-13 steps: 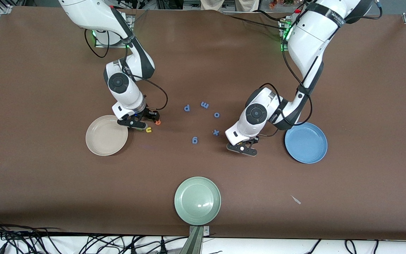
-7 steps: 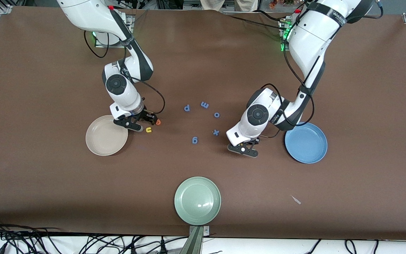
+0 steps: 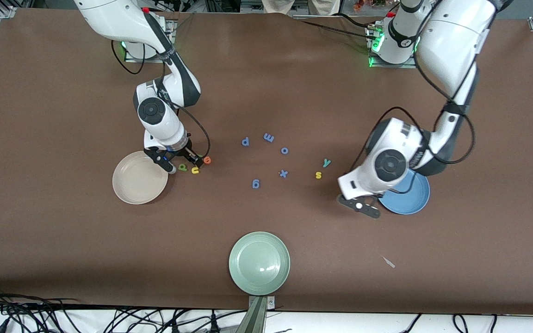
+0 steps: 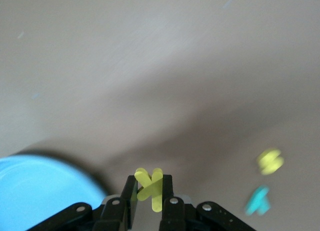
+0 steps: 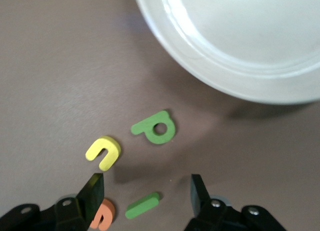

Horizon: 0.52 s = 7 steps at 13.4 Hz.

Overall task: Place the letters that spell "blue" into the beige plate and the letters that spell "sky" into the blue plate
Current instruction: 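Drop yellow k on the blue plate while the right gripper lifts the bar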

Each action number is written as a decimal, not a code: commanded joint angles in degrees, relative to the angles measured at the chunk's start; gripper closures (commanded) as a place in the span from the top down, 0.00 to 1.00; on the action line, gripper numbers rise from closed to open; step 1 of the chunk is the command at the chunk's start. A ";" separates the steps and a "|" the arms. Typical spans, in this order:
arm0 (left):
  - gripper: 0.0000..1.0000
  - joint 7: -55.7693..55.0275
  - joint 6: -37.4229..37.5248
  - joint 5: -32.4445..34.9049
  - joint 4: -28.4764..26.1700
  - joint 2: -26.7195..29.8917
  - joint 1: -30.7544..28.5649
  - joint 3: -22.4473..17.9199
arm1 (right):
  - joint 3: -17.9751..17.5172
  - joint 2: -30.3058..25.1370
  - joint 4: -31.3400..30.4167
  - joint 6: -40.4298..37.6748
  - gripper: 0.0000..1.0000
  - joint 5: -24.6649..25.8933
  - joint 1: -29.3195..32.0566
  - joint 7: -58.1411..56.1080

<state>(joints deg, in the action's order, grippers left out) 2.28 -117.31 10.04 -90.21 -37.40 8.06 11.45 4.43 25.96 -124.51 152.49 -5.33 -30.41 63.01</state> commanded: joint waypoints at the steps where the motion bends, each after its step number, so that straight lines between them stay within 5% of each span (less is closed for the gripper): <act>1: 0.03 5.62 3.65 1.56 -2.68 1.19 -4.96 0.16 | -0.48 0.22 -0.47 0.09 0.78 -0.73 0.09 4.05; 3: 0.08 7.20 3.40 5.32 -4.35 0.84 -8.75 0.33 | -0.83 1.02 -0.30 0.44 0.78 -0.73 -0.18 6.42; 4: 0.21 7.21 2.79 5.95 -5.32 0.58 -9.20 0.33 | -0.92 1.37 -0.30 0.61 0.78 -0.73 -0.35 7.12; 5: 0.76 6.34 2.61 5.87 -5.68 0.66 -9.20 0.42 | -0.92 1.37 -0.30 0.62 0.78 -0.73 -0.35 7.48; 6: 1.00 5.98 2.61 5.61 -5.68 0.92 -9.11 0.68 | -1.09 1.37 -0.30 0.53 0.78 -0.73 -0.35 7.57; 7: 1.00 5.89 2.87 5.43 -5.42 1.27 -8.85 0.94 | -1.62 1.37 -0.30 0.53 0.78 -0.82 -0.35 7.66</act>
<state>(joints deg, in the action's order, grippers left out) 8.83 -114.46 13.87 -94.96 -37.47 -1.59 11.39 3.55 27.29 -124.60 152.49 -5.34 -30.63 69.70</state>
